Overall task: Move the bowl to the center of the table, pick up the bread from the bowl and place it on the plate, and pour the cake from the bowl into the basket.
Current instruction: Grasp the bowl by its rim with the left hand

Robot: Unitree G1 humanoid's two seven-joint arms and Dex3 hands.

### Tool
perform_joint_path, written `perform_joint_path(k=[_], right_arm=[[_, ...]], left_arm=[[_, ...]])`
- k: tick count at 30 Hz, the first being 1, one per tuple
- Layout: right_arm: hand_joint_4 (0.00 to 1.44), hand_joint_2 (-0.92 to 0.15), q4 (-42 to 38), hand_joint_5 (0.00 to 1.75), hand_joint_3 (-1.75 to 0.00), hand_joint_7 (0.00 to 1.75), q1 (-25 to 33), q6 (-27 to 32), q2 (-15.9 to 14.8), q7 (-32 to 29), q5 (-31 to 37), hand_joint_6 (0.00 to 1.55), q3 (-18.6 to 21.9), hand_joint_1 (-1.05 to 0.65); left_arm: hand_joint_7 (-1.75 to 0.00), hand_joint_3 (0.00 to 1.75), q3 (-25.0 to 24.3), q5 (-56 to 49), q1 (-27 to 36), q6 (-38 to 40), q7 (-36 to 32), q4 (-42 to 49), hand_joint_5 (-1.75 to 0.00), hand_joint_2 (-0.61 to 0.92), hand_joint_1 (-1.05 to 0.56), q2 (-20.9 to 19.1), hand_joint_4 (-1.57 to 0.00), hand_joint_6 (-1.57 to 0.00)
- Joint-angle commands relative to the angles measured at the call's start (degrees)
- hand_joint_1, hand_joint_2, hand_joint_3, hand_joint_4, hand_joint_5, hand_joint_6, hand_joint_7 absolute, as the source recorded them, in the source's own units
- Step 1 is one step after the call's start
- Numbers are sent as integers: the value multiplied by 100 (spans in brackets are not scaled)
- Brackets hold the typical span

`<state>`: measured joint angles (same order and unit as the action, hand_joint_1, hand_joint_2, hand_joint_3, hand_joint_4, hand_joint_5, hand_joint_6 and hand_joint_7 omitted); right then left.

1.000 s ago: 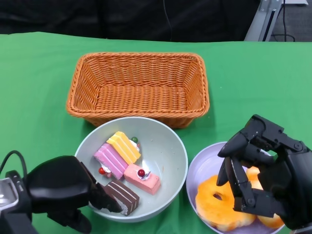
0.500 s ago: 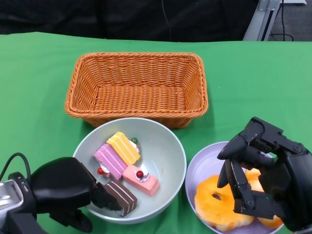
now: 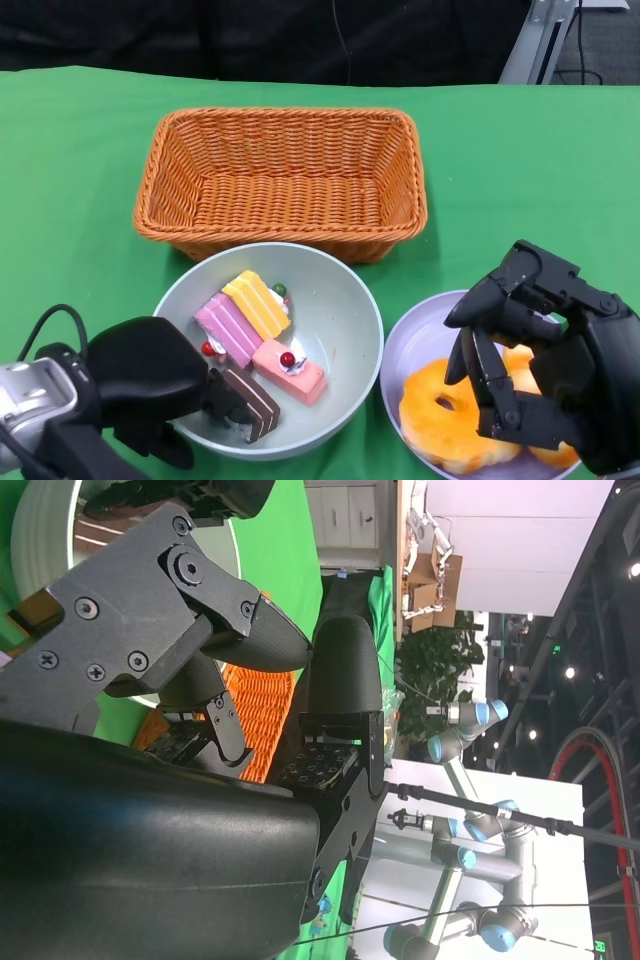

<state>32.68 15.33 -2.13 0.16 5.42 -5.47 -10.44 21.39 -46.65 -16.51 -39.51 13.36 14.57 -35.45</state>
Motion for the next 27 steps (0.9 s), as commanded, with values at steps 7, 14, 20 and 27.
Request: perform_joint_path(k=[7,14,20,27], right_arm=[[83,-45,63,159,-129,140,39,-38,-17,-24,10,73,-19,-7],[83,-45,43,158,-128,141,41,-68,-45,-16,35,73,-2,-7],[84,-43,-6,159,-131,142,53,-142,-29,-13,92,72,-38,-7],[83,-43,-1,159,-129,141,75,-110,-21,-3,78,71,-71,-10]], left_arm=[[-3,14,259,-181,-96,449,173,-37,-3,92,-51,-57,-96,-84],[-5,15,399,-285,-122,534,-7,19,-3,92,-52,-62,-97,-89],[-9,15,498,-390,-138,569,-281,187,-8,92,-52,-21,-106,-99],[-43,18,569,-427,-172,655,-399,258,-86,92,-53,-37,-71,-87]])
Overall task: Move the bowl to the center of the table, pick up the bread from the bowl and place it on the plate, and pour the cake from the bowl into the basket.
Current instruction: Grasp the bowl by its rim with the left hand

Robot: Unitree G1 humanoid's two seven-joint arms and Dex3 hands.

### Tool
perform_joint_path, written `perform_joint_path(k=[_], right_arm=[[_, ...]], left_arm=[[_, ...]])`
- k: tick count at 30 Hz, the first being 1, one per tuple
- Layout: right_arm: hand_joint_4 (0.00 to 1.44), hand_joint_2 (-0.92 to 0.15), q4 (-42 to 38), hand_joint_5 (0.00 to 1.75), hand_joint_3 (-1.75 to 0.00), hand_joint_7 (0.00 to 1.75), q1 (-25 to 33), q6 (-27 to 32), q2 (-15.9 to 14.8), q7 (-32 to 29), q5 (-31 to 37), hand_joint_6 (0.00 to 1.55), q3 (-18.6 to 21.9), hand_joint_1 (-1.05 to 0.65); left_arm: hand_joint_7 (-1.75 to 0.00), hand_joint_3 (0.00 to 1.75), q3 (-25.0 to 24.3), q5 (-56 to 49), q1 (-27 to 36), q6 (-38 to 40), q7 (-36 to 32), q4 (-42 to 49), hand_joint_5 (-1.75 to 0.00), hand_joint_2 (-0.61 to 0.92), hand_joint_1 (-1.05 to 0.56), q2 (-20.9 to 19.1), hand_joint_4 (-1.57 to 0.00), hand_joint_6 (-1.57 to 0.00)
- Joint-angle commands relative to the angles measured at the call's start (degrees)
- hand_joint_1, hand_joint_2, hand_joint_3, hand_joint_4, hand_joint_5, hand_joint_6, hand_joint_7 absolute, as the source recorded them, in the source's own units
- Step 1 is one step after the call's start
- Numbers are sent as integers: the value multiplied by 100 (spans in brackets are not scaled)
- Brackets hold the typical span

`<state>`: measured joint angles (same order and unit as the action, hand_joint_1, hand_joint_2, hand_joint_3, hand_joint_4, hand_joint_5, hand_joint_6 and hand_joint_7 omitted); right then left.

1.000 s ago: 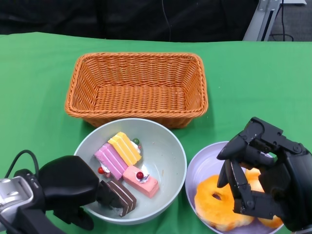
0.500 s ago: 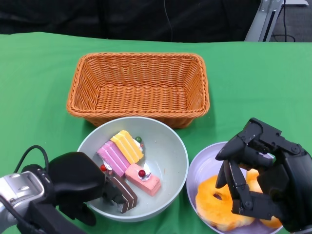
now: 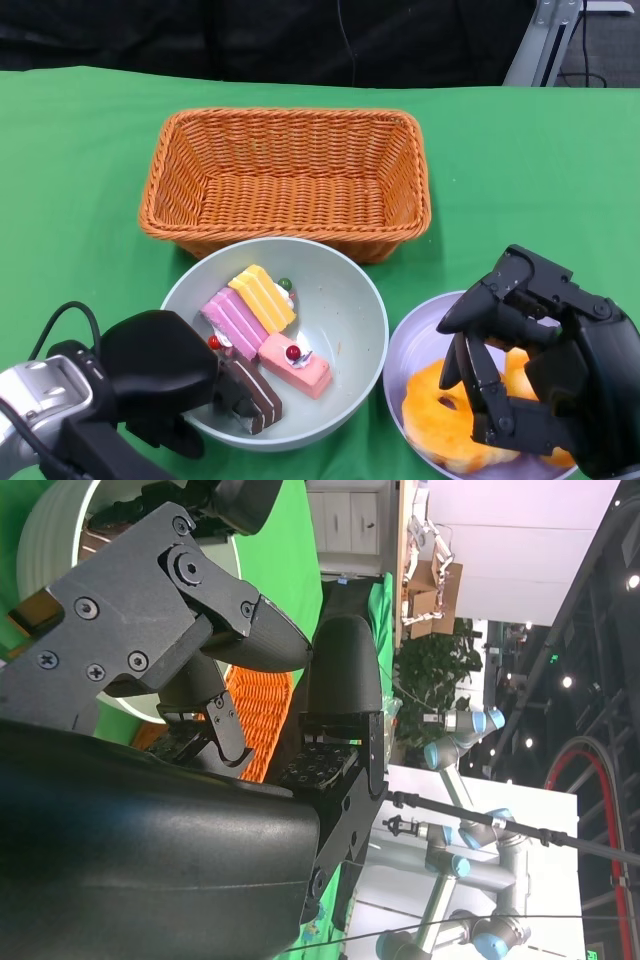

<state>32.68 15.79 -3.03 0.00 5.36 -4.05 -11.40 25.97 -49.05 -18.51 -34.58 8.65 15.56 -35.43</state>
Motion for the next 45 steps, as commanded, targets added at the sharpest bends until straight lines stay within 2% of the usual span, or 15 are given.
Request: perform_joint_path(k=[1,3,4,5,7,10,13,17,19,20,23,32,40,43,45], right_arm=[[83,-44,-1,159,-129,141,29,-20,-4,2,-64,71,25,-10],[83,-44,-1,160,-128,141,29,-20,-4,3,-64,71,25,-10],[82,-44,37,159,-128,141,36,36,-11,-1,-62,71,21,-10],[82,-44,65,159,-128,141,41,78,-17,-4,-60,71,19,-9],[81,-44,116,159,-128,141,53,152,-21,-12,-63,71,13,-8],[81,-43,151,159,-128,141,63,200,-16,-16,-70,71,11,-8],[81,-43,131,160,-129,140,62,169,-22,2,-71,70,20,-6],[81,-42,127,160,-130,141,66,157,-23,-15,-23,70,11,-7],[80,-42,123,160,-130,141,66,160,-16,-19,-24,70,6,-8],[81,-42,116,160,-131,141,64,158,-13,-13,-39,71,6,-7],[81,-41,150,160,-130,140,81,229,13,-59,-15,72,-14,-8],[82,-42,132,159,-130,138,76,203,-45,-18,-4,72,-3,-8],[81,-42,104,159,-130,138,86,142,-38,-10,-12,72,-13,-8],[81,-42,118,159,-129,138,91,159,-35,-15,-9,73,-21,-8],[81,-42,138,159,-130,138,93,194,-30,-29,1,73,-27,-8]], left_arm=[[-46,19,122,-181,24,167,64,161,-91,92,-53,-44,-68,-85],[-48,19,142,-173,17,178,52,163,-94,92,-53,-53,-66,-84],[-45,19,173,-179,3,186,70,187,-88,92,-54,-38,-67,-83],[-30,19,199,-183,-9,194,81,205,-62,92,-54,-28,-74,-86],[-11,20,242,-165,-30,216,122,233,-28,92,-54,-12,-85,-91],[-4,20,279,-120,-48,249,160,258,-13,92,-54,-1,-85,-90],[0,18,292,-104,-35,288,113,300,-2,92,-54,24,-63,-66],[0,15,268,-14,-3,258,-9,351,0,92,-54,46,-45,-49],[0,14,251,24,24,279,-37,360,0,92,-54,56,-41,-46],[0,14,244,35,38,303,-33,356,0,92,-54,60,-30,-36],[0,14,226,72,73,367,28,319,0,92,-55,54,-17,-27],[0,13,167,129,170,382,-88,255,0,92,-57,44,-2,-20],[0,11,166,109,185,383,-114,218,-2,92,-59,16,-4,-21],[-4,13,177,98,162,404,-35,178,-8,92,-59,-9,-18,-29],[-6,15,189,74,141,404,-21,166,-12,92,-58,-26,-34,-39]])
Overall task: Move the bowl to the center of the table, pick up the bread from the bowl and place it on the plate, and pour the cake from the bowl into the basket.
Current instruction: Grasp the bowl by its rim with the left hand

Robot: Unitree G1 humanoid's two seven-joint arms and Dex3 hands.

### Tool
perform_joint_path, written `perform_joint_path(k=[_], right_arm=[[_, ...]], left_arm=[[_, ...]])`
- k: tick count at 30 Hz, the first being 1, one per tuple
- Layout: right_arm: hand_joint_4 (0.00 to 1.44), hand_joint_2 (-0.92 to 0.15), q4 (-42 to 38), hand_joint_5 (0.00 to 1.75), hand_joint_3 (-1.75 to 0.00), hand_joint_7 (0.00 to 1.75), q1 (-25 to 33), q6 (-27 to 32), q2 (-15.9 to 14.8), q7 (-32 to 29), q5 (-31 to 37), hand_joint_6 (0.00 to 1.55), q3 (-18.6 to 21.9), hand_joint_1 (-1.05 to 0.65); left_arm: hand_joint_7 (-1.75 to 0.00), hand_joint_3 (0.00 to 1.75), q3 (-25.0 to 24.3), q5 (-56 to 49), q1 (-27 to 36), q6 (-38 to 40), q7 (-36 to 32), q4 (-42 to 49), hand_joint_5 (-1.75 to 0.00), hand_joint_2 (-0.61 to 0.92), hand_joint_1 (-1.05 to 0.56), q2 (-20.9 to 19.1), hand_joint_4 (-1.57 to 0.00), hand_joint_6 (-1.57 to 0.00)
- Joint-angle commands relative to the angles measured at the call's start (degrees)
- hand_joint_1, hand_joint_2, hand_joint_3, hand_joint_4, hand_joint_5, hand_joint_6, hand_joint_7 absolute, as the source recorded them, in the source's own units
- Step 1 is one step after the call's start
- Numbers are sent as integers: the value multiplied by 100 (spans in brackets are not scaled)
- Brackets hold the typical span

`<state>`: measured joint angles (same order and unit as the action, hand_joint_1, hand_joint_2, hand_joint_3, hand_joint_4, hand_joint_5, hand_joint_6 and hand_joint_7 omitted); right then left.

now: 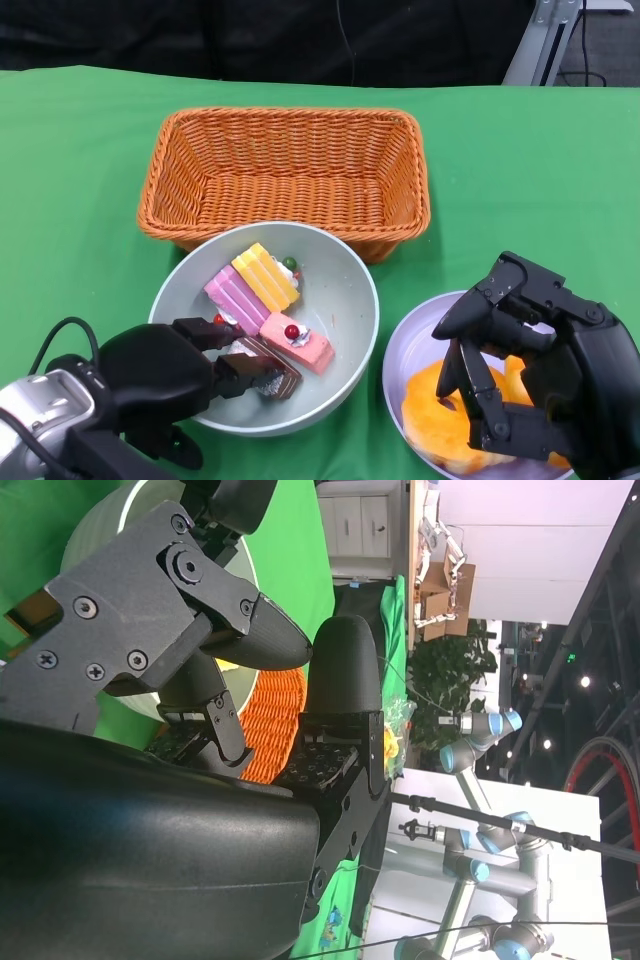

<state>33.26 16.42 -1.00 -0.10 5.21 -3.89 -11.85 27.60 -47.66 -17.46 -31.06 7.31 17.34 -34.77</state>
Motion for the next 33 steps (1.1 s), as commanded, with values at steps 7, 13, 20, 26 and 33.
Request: perform_joint_path(k=[7,13,20,26,33], right_arm=[[80,-42,33,160,-131,139,22,-71,-17,-1,-29,72,18,-7],[80,-42,40,160,-131,138,20,-45,-21,13,-33,72,16,-7],[80,-43,9,160,-130,138,19,-114,-18,15,-15,72,22,-7],[80,-42,57,160,-131,139,33,-70,-2,6,-35,72,4,-6],[80,-42,65,160,-130,139,41,-47,-25,11,-21,71,16,-9]], left_arm=[[-7,11,5,-174,15,-298,-597,235,-11,92,-42,-88,-91,-85],[-11,11,58,-196,-145,-716,-1198,721,-79,92,-27,-20,-95,-116],[-18,10,72,-175,-209,-831,-1331,985,-138,92,-26,42,-70,-117],[-45,8,131,-277,-240,-935,-1594,1143,-155,92,-26,54,-64,-107],[-95,9,200,-283,-302,-1009,-1681,1289,-157,92,-27,42,-62,-82]])
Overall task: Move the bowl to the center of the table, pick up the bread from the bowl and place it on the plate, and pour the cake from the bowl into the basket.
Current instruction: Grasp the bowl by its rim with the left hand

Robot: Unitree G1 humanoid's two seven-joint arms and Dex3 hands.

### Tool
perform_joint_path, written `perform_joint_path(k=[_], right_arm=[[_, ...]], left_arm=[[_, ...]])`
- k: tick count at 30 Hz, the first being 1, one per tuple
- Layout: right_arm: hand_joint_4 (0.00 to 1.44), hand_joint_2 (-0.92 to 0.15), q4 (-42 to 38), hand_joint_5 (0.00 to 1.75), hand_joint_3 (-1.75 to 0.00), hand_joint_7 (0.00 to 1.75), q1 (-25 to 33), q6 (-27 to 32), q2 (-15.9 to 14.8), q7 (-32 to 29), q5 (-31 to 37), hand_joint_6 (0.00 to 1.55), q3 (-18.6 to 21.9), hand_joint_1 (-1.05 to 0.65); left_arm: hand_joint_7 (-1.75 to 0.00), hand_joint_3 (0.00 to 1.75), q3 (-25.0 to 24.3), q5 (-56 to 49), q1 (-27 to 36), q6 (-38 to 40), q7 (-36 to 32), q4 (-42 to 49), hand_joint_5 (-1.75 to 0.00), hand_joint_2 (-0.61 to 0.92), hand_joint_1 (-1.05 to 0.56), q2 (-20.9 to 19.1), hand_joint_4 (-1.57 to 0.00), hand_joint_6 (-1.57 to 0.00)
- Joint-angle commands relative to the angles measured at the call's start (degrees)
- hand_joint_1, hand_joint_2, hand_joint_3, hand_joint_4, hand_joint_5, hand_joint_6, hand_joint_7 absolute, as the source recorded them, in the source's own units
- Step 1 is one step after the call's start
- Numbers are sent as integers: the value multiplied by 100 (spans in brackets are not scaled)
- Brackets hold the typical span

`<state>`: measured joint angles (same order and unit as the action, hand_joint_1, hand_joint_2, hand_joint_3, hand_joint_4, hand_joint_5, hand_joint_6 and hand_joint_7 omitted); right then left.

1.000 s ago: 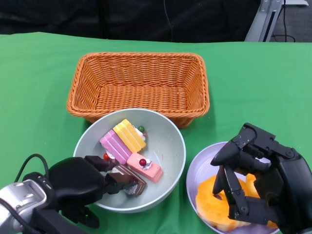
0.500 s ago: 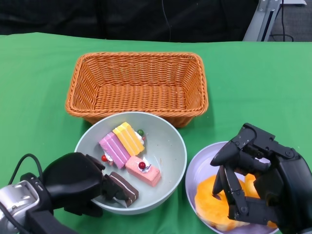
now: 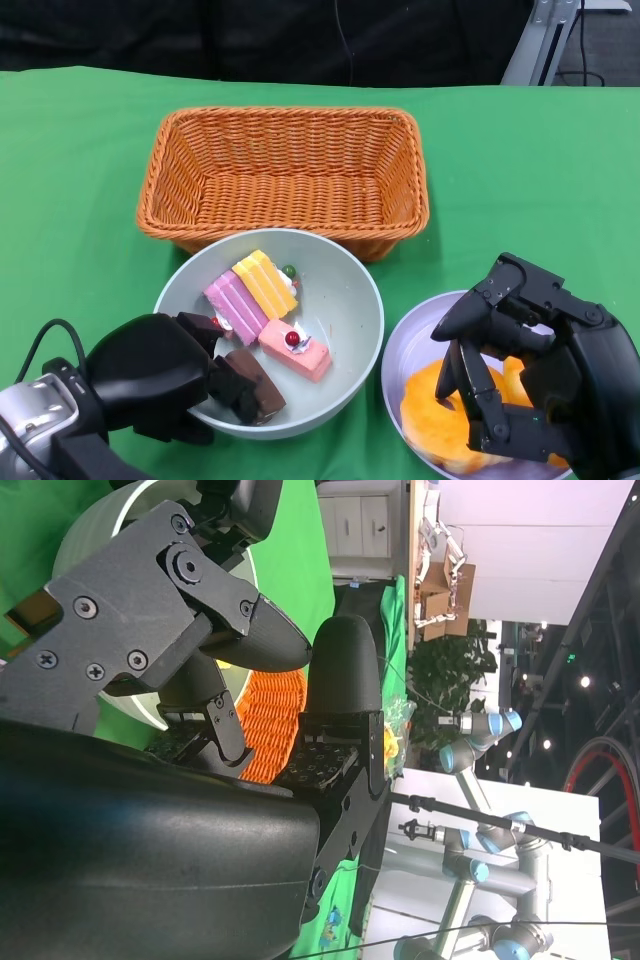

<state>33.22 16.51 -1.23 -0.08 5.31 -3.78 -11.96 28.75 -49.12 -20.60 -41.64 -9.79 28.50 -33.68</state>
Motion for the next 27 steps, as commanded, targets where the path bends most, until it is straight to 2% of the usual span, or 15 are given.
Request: perform_joint_path(k=[1,8,10,11,13,15,17,21,24,25,26,27], right_arm=[[80,-42,69,160,-130,139,32,-21,-27,3,-39,71,28,-9],[79,-42,44,161,-130,139,35,-74,-19,6,-19,71,10,-7],[78,-43,66,161,-130,140,50,-49,-21,13,-40,71,2,-7],[78,-43,68,161,-130,140,56,-56,-24,11,-27,70,0,-7],[77,-43,63,161,-130,140,63,-77,-26,4,-3,70,-4,-6],[78,-44,45,161,-129,140,59,-104,-22,11,-15,70,-1,-6],[78,-43,27,162,-130,140,59,-131,-17,12,-20,70,4,-6],[78,-43,30,162,-132,140,64,-124,-26,-2,12,71,9,-6],[78,-42,48,163,-133,140,66,-102,-19,-23,39,71,-1,-7],[79,-42,56,163,-133,141,69,-92,-13,-31,43,71,-5,-7],[79,-41,61,163,-134,141,72,-85,-10,-36,45,71,-8,-7],[79,-41,75,163,-134,141,79,-66,-6,-51,57,71,-10,-7]], left_arm=[[-95,9,96,-150,6,62,44,178,-157,92,-27,-70,-62,-81],[-90,12,156,-21,-57,93,428,198,-147,92,-29,-107,-64,-80],[-31,13,148,44,-56,75,555,173,-76,92,-29,-122,-85,-83],[-18,13,150,68,-53,114,683,142,-61,92,-29,-133,-89,-84],[-4,16,147,96,-43,184,871,88,-25,92,-32,-146,-83,-72],[-1,15,144,87,-26,220,920,60,-13,92,-34,-148,-76,-66],[0,14,137,104,-15,240,956,53,-7,92,-36,-138,-71,-62],[-1,16,150,111,-35,295,1056,64,-5,92,-36,-124,-72,-64],[-7,19,165,93,-70,263,1070,114,-12,92,-32,-115,-92,-83],[-10,15,164,104,-75,251,1054,147,-21,92,-31,-101,-105,-95],[-7,12,163,113,-78,244,1047,168,-41,92,-30,-91,-105,-106],[-5,12,168,97,-83,242,1000,200,-50,92,-30,-71,-104,-109]])
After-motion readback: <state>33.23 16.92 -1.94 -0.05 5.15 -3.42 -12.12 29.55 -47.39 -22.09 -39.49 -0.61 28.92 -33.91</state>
